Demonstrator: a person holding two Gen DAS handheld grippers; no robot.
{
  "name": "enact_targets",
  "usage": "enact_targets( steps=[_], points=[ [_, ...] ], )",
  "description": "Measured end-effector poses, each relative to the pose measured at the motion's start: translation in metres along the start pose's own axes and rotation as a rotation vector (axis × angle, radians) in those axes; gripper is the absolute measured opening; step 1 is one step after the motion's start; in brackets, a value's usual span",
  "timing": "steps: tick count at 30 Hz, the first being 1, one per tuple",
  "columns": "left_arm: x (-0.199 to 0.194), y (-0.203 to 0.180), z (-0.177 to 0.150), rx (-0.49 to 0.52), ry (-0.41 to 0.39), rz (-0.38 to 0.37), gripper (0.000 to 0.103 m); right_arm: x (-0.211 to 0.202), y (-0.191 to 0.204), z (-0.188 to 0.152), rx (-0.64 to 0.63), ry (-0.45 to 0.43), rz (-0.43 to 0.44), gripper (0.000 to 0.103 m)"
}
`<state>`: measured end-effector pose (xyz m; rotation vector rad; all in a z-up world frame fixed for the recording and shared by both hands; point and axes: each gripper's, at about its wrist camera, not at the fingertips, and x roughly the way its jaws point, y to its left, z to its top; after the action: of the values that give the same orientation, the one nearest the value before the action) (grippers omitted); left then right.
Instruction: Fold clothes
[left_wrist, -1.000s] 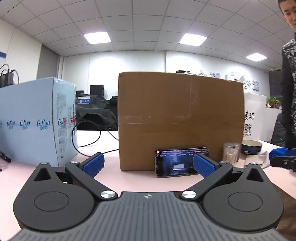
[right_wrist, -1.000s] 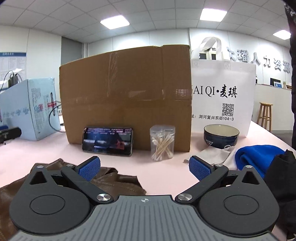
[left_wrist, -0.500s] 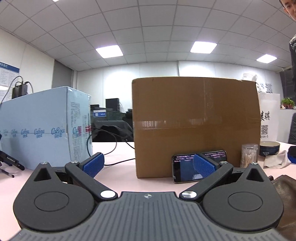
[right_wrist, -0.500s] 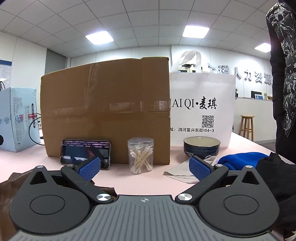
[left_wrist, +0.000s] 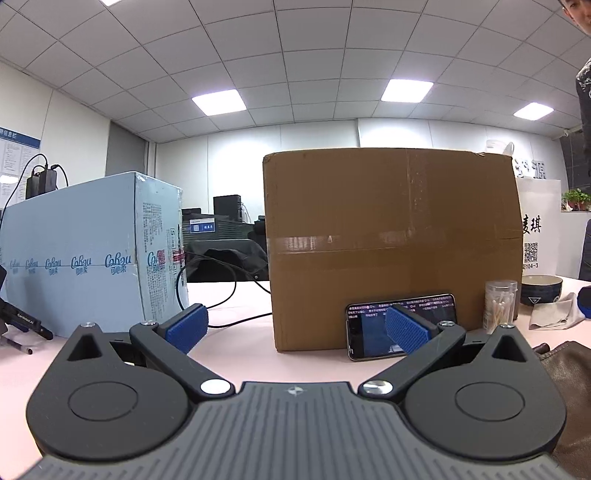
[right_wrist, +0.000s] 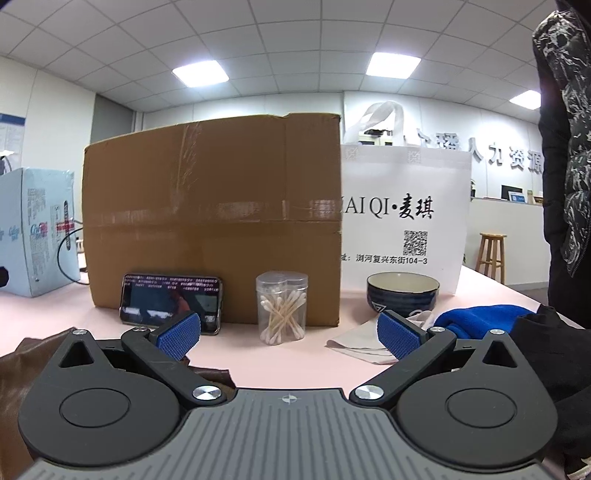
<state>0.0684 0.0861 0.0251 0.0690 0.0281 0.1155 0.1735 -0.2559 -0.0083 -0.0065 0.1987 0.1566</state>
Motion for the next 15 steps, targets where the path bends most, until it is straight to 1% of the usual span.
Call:
enact_targets(
  steps=[5,8,15],
  points=[
    [-0.0014,-0.0014,0.0,0.005,0.006,-0.023,0.103,0.0005,-0.0017,-0.0004,0.014,0.011,0.007,0.103],
    [-0.0036,-0.0038,-0.0003,0.016,-0.004,-0.025,0.103,0.0012,-0.0041,-0.0006,0.031,0.018,0.01,0.103],
    [-0.0031,-0.0034,-0.0008,0.012,0.001,-0.018,0.103,0.0011,-0.0058,-0.001,0.044,0.024,0.013,0.103]
  ],
)
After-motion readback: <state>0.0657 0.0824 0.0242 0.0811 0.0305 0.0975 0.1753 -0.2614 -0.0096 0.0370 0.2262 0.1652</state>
